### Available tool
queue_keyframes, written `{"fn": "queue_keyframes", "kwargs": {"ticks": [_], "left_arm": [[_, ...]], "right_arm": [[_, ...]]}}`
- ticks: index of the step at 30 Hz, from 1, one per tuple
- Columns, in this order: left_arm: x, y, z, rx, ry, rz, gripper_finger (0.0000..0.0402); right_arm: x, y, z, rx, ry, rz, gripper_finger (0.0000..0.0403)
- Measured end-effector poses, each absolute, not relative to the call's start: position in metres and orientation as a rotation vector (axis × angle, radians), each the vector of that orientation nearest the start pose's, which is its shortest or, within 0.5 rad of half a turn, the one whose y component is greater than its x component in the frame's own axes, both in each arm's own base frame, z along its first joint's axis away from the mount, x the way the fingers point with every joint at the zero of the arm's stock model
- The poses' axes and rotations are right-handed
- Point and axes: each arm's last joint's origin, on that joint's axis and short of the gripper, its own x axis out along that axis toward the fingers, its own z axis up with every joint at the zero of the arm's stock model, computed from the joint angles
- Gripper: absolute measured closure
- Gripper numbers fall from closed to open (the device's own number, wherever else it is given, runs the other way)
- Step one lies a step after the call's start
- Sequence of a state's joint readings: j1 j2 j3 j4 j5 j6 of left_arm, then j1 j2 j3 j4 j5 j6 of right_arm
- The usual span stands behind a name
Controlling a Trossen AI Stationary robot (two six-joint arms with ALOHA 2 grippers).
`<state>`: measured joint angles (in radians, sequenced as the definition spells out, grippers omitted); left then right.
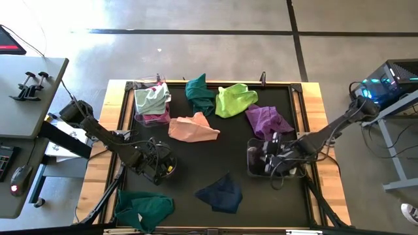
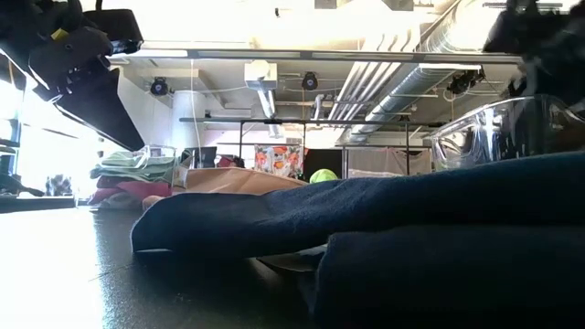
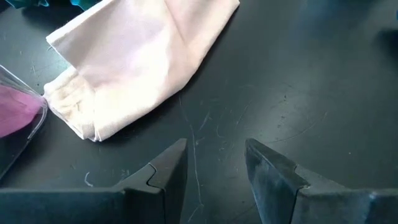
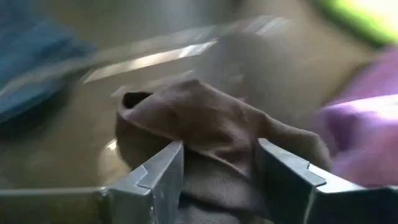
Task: Sort towels by color in basket
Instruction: Put the black towel into the right transparent bin
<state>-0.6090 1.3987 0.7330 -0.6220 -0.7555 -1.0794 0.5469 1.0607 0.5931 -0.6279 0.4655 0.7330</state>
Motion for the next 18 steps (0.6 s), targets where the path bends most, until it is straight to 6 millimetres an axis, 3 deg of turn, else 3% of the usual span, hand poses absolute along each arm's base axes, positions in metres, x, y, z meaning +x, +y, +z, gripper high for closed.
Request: {"fn": "queue_keyframes", "kwargs": {"ticks": [3, 10, 15, 18], "left_arm": [[0.199, -0.115, 0.174, -0.177, 0.77, 0.604, 0.0257], [0.199, -0.115, 0.174, -0.173, 0.764, 0.607, 0.0257], [0.199, -0.115, 0.174, -0.173, 0.764, 0.608, 0.0257], [0.199, -0.115, 0.174, -0.173, 0.764, 0.608, 0.0257]], "right_arm": [[0.158, 0.083, 0.173, 0.194, 0.912, -0.18, 0.0231], [0.143, 0.074, 0.141, 0.278, 0.961, -0.263, 0.0242], [0.146, 0.076, 0.152, 0.223, 0.983, -0.245, 0.0242], [0.152, 0.079, 0.178, 0.178, 0.988, -0.276, 0.0242]]}}
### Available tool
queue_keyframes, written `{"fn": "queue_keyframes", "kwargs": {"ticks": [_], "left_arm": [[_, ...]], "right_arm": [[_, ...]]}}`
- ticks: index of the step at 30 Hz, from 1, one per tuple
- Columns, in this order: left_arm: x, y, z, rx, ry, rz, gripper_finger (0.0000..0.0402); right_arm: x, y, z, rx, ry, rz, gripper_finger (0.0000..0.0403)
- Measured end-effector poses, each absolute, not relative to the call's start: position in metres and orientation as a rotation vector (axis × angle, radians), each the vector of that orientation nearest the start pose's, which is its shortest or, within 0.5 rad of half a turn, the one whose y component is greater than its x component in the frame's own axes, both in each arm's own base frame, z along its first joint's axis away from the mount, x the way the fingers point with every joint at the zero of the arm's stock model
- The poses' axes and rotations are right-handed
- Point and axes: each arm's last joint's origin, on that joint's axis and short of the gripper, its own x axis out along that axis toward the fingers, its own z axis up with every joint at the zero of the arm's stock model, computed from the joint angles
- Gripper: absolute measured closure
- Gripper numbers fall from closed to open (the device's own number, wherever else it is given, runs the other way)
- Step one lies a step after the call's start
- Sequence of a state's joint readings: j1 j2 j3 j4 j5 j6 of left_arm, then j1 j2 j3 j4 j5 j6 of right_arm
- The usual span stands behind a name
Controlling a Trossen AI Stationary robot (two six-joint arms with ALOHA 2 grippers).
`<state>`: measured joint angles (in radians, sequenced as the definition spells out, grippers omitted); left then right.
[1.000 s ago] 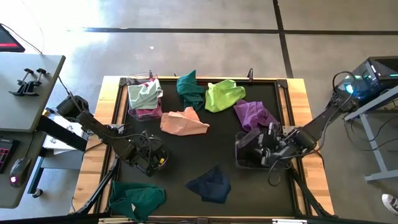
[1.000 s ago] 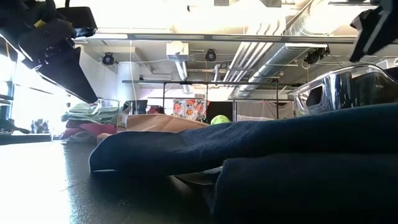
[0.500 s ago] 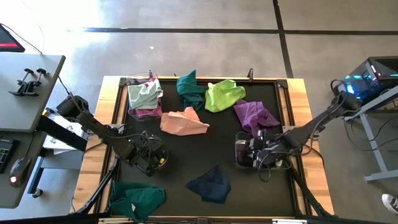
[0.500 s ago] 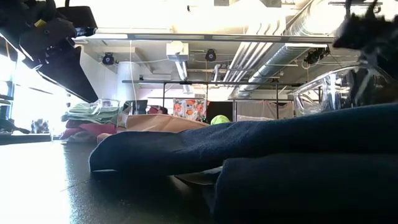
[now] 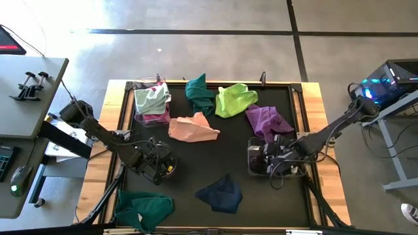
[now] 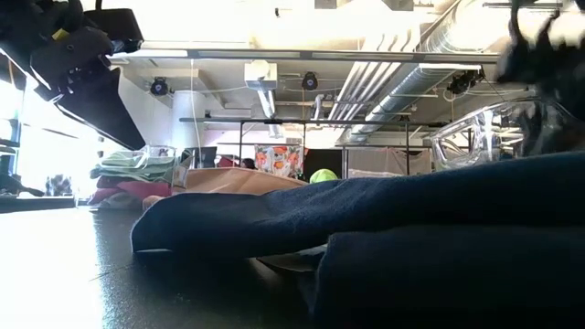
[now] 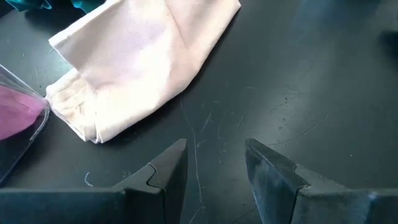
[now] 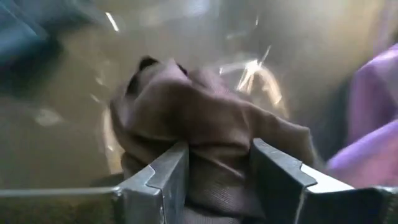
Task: Sort towels by color in basket
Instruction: Put the black towel into the right transparent bin, then put the blue towel into the right transparent bin
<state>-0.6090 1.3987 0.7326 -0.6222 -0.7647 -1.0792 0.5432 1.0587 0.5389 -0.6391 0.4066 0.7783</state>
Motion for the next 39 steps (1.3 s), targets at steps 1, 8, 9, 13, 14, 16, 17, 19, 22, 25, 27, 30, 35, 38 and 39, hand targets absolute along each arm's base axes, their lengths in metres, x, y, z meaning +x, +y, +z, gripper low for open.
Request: {"fn": "queue_keyframes", "kwargs": {"ticks": [1, 8, 9, 13, 14, 16, 17, 19, 22, 25, 27, 30, 35, 38, 39], "left_arm": [[0.199, -0.115, 0.174, -0.173, 0.764, 0.608, 0.0257], [0.2, -0.115, 0.174, -0.174, 0.763, 0.607, 0.0257], [0.2, -0.115, 0.174, -0.174, 0.763, 0.608, 0.0257], [0.2, -0.115, 0.174, -0.173, 0.763, 0.608, 0.0257], [0.2, -0.115, 0.174, -0.173, 0.763, 0.608, 0.0257], [0.2, -0.115, 0.174, -0.173, 0.762, 0.608, 0.0257], [0.2, -0.115, 0.174, -0.172, 0.762, 0.608, 0.0257], [0.2, -0.115, 0.174, -0.169, 0.76, 0.609, 0.0257], [0.2, -0.115, 0.174, -0.169, 0.76, 0.61, 0.0257], [0.2, -0.115, 0.174, -0.164, 0.759, 0.609, 0.0257], [0.2, -0.115, 0.174, -0.155, 0.761, 0.606, 0.0257], [0.2, -0.115, 0.174, -0.155, 0.761, 0.606, 0.0257], [0.2, -0.115, 0.174, -0.155, 0.761, 0.606, 0.0257], [0.2, -0.115, 0.174, -0.154, 0.761, 0.606, 0.0257], [0.2, -0.115, 0.174, -0.154, 0.761, 0.606, 0.0257]], "right_arm": [[0.153, 0.078, 0.187, 0.159, 0.998, -0.3, 0.0242], [0.156, 0.076, 0.255, 0.123, 0.906, -0.467, 0.0242], [0.16, 0.077, 0.262, 0.123, 0.855, -0.463, 0.0242], [0.181, 0.092, 0.274, 0.112, 0.645, -0.334, 0.0242], [0.188, 0.098, 0.273, 0.101, 0.606, -0.269, 0.0242], [0.202, 0.11, 0.268, 0.064, 0.544, -0.11, 0.0242], [0.21, 0.116, 0.263, 0.037, 0.518, -0.029, 0.0242], [0.224, 0.129, 0.25, -0.011, 0.46, 0.119, 0.0242], [0.246, 0.144, 0.227, -0.07, 0.425, 0.229, 0.0242], [0.267, 0.153, 0.204, -0.09, 0.502, 0.253, 0.024], [0.279, 0.161, 0.191, -0.104, 0.563, 0.298, 0.0232], [0.292, 0.171, 0.171, -0.132, 0.671, 0.387, 0.0209], [0.302, 0.181, 0.152, -0.212, 0.774, 0.572, 0.0159], [0.298, 0.181, 0.149, -0.369, 0.818, 0.677, 0.0142], [0.294, 0.178, 0.145, -0.439, 0.854, 0.709, 0.0139]]}}
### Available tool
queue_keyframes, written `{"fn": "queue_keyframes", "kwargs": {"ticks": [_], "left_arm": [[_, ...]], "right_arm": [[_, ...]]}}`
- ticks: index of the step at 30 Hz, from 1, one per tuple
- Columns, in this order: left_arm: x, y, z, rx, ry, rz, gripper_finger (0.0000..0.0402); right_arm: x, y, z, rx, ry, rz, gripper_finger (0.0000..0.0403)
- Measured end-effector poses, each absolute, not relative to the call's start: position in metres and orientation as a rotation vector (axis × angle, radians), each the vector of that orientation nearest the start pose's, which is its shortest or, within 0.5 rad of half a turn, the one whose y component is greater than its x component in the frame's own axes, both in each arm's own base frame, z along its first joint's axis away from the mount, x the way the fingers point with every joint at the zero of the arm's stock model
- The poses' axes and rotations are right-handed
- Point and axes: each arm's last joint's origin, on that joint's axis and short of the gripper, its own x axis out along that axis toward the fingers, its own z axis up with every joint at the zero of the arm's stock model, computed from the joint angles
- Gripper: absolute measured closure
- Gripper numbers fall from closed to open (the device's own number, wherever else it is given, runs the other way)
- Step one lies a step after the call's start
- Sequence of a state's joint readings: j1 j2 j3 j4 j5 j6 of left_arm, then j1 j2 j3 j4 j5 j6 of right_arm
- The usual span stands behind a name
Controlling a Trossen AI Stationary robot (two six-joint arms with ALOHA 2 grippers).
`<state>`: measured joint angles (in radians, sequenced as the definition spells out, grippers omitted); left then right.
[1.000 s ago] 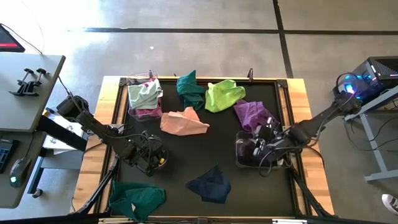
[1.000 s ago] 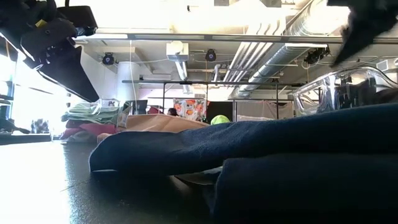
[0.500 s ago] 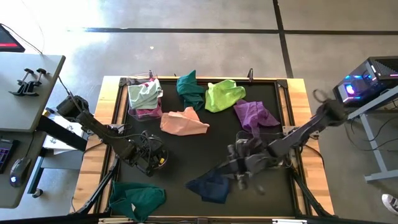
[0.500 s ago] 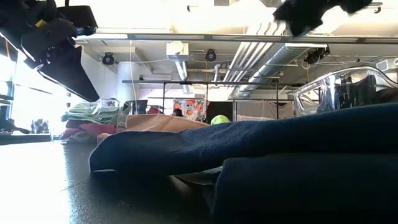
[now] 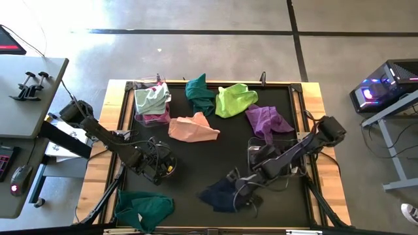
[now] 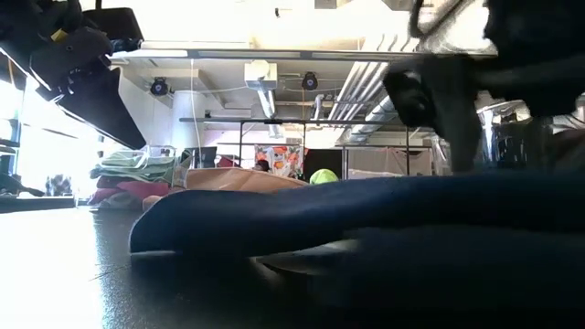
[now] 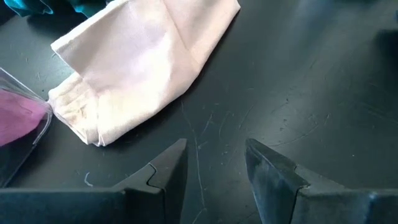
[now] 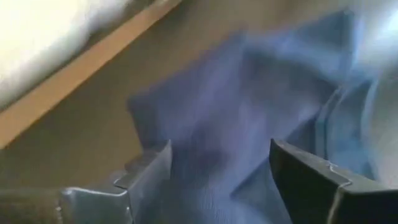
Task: Sort towels by color in basket
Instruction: Put the blue towel into the right transparent bin
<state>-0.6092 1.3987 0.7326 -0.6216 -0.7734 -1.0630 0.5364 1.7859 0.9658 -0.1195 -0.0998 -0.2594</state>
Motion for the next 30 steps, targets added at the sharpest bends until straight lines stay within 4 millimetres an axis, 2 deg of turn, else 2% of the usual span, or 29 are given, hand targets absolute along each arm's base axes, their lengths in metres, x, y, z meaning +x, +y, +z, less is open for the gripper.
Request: {"fn": "queue_keyframes", "kwargs": {"ticks": [4, 8, 11, 16, 22, 25, 27, 30], "left_arm": [[0.2, -0.115, 0.174, -0.154, 0.761, 0.606, 0.0257], [0.2, -0.115, 0.174, -0.153, 0.762, 0.606, 0.0257], [0.2, -0.115, 0.174, -0.153, 0.762, 0.606, 0.0257], [0.2, -0.115, 0.174, -0.153, 0.762, 0.606, 0.0257], [0.2, -0.115, 0.174, -0.153, 0.762, 0.606, 0.0257], [0.199, -0.115, 0.174, -0.153, 0.762, 0.606, 0.0257], [0.199, -0.115, 0.174, -0.153, 0.762, 0.606, 0.0257], [0.2, -0.115, 0.174, -0.153, 0.762, 0.606, 0.0257]], "right_arm": [[0.283, 0.172, 0.137, -0.588, 0.958, 0.792, 0.0137], [0.282, 0.171, 0.132, -0.596, 0.927, 0.799, 0.0141], [0.283, 0.168, 0.129, -0.538, 0.897, 0.764, 0.0158], [0.286, 0.156, 0.125, -0.467, 0.916, 0.712, 0.0219], [0.292, 0.147, 0.124, -0.479, 0.911, 0.633, 0.0335], [0.299, 0.149, 0.13, -0.45, 0.897, 0.601, 0.0387], [0.307, 0.152, 0.14, -0.41, 0.873, 0.575, 0.0388], [0.317, 0.158, 0.168, -0.376, 0.784, 0.543, 0.0381]]}}
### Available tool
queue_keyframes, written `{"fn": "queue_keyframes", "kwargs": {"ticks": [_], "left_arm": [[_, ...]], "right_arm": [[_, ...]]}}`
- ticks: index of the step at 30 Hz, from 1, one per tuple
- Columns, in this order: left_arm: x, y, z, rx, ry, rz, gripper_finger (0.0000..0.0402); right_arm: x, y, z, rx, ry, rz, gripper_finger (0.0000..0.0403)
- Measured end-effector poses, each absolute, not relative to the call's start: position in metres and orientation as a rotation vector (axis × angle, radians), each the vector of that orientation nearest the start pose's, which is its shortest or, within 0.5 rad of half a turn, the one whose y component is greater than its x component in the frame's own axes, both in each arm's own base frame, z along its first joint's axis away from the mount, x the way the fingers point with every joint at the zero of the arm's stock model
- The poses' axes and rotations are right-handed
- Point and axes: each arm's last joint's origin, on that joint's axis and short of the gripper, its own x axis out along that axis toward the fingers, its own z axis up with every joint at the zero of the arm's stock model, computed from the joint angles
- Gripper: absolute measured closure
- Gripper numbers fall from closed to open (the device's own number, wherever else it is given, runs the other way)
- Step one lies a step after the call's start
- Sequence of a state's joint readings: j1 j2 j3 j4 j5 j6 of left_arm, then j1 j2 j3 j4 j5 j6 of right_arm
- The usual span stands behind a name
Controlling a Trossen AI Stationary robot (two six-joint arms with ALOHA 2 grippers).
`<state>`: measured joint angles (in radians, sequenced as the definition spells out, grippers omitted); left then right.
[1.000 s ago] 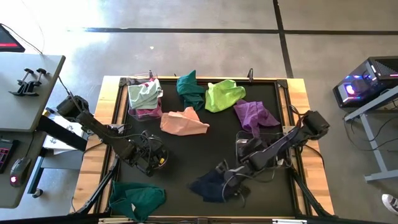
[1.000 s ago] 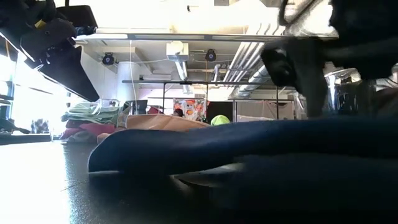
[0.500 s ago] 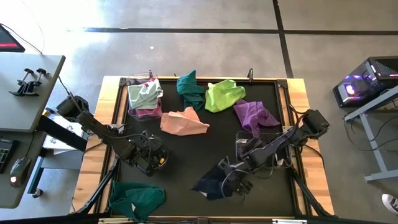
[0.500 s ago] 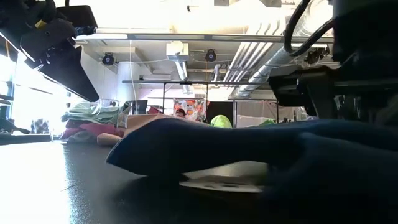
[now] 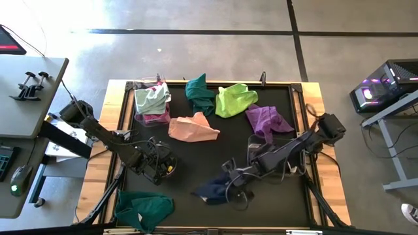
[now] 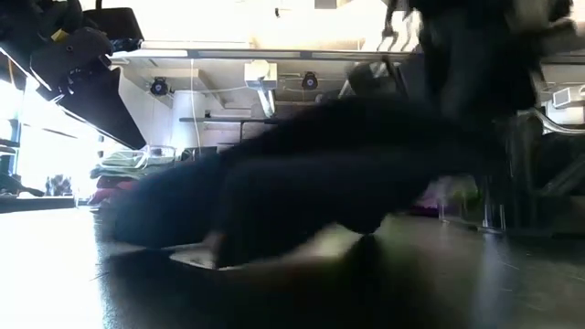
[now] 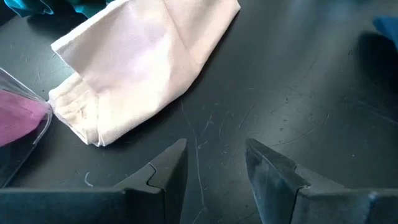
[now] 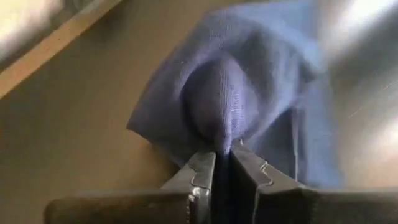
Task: Sort towels by color in basket
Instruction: Put the blue towel into the right transparent bin
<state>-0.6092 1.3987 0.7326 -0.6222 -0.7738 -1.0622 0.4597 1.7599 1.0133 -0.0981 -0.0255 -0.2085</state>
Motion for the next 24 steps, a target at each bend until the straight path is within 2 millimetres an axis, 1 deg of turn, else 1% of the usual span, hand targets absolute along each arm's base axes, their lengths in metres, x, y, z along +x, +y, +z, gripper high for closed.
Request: {"fn": "queue_keyframes", "kwargs": {"ticks": [3, 6, 8, 10, 14, 17, 20, 22, 24], "left_arm": [[0.2, -0.115, 0.174, -0.153, 0.761, 0.606, 0.0257], [0.2, -0.115, 0.174, -0.154, 0.761, 0.606, 0.0257], [0.2, -0.115, 0.174, -0.154, 0.761, 0.606, 0.0257], [0.2, -0.115, 0.174, -0.154, 0.761, 0.605, 0.0257], [0.2, -0.115, 0.174, -0.154, 0.761, 0.606, 0.0257], [0.2, -0.115, 0.174, -0.154, 0.761, 0.606, 0.0257], [0.2, -0.115, 0.174, -0.154, 0.761, 0.606, 0.0257], [0.2, -0.115, 0.175, -0.152, 0.758, 0.608, 0.0257], [0.2, -0.114, 0.175, -0.149, 0.751, 0.612, 0.0257]], "right_arm": [[0.318, 0.162, 0.197, -0.395, 0.734, 0.546, 0.0394], [0.309, 0.162, 0.229, -0.441, 0.711, 0.482, 0.0393], [0.297, 0.16, 0.25, -0.487, 0.699, 0.398, 0.0392], [0.281, 0.156, 0.267, -0.522, 0.7, 0.303, 0.0396], [0.244, 0.143, 0.297, -0.504, 0.712, 0.11, 0.0397], [0.215, 0.133, 0.313, -0.392, 0.738, 0.05, 0.0396], [0.186, 0.125, 0.324, -0.264, 0.77, 0.014, 0.0397], [0.169, 0.12, 0.327, -0.183, 0.804, -0.019, 0.0397], [0.155, 0.114, 0.324, -0.101, 0.859, -0.061, 0.0397]]}}
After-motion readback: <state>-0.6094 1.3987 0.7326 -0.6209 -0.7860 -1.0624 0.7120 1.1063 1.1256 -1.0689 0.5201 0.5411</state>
